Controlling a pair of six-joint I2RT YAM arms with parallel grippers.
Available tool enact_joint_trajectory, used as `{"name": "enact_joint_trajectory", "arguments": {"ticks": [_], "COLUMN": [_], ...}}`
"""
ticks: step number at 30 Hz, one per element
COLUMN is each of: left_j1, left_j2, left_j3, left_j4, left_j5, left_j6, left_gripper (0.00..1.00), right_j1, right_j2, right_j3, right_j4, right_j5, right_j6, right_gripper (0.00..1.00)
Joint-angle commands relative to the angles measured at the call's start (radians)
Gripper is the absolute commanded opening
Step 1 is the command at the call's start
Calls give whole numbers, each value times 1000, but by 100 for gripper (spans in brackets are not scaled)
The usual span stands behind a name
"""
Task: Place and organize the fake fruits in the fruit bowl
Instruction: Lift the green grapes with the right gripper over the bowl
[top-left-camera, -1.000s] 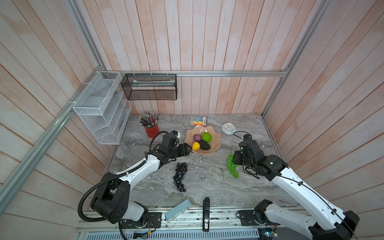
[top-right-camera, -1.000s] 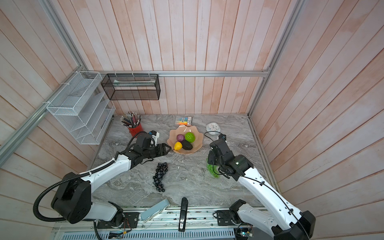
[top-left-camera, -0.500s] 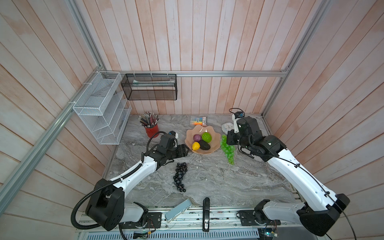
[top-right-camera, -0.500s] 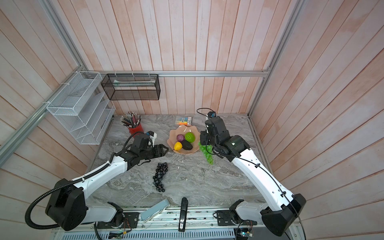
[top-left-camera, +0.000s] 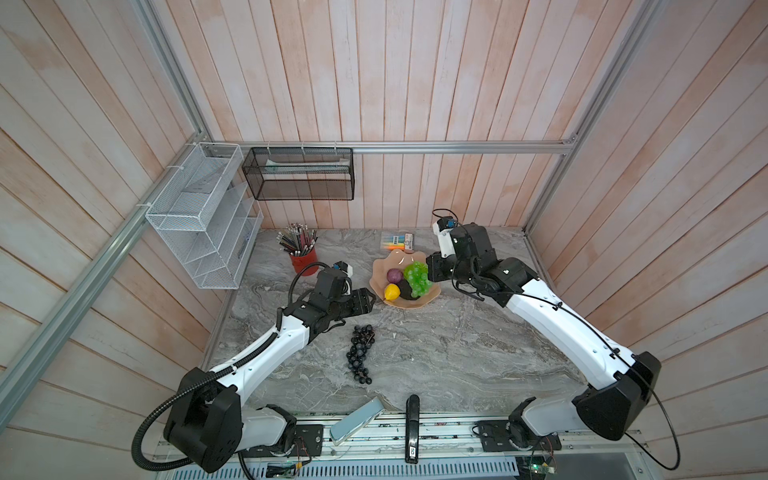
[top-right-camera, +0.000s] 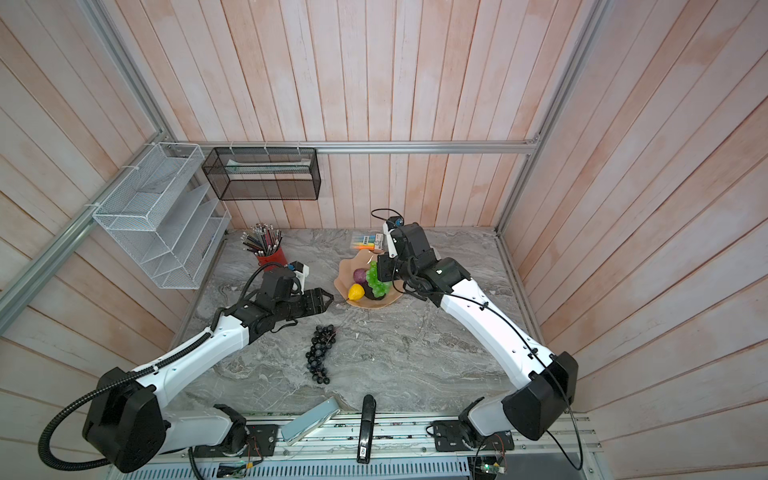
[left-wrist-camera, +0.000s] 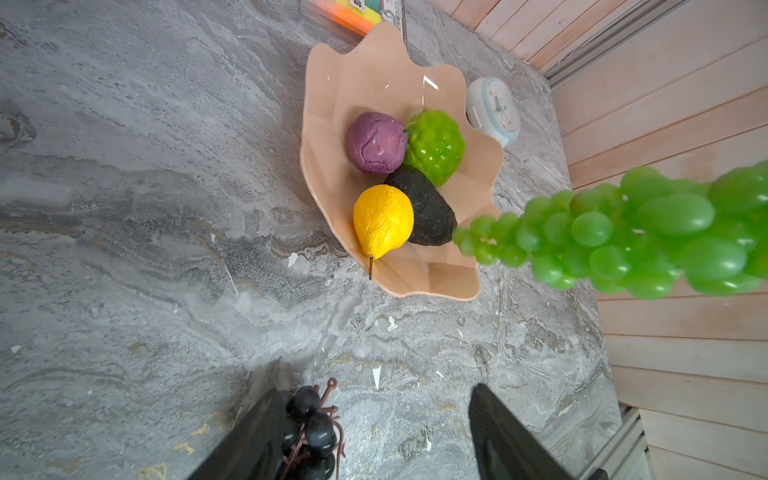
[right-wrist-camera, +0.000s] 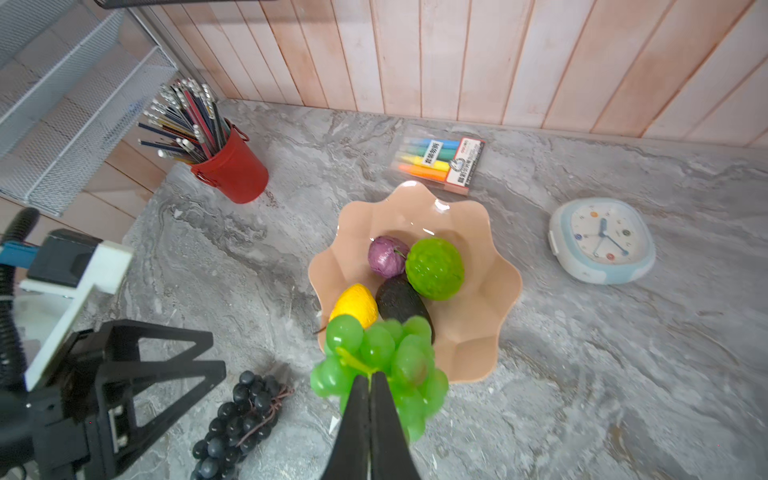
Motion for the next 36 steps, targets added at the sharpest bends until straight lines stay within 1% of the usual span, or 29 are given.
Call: {"name": "enact_joint_trajectory", "arguments": {"ticks": [1,7,17,21,28,36], "left_j1": [5,4,4,5,5,5], "left_j2": [-21,-51,-63,-60,-46,-24], "left_j3": [-14,-35,-46,-48,-43,-33], "left_j4": [-14,-19,-28,-22,-19,-13], "left_j5": [-21,-32,-44,-41,-38,-32], "left_j6": [2,0,-1,-6,-6,-11], "left_gripper": [72,72,72,72,72,72], "right_j1": [9,24,28,25,-18,-90], "right_j2": [31,59,98,96,66,30], "right_j3": [41,20,15,-14,-116,-189], "right_j4": [91,129,147,159,203,220], "right_j5": [-71,-126,-161,-163,-207,-227], "right_j6": [-13,6,5,4,25,4], "right_gripper": [0,0,0,0,0,0]}}
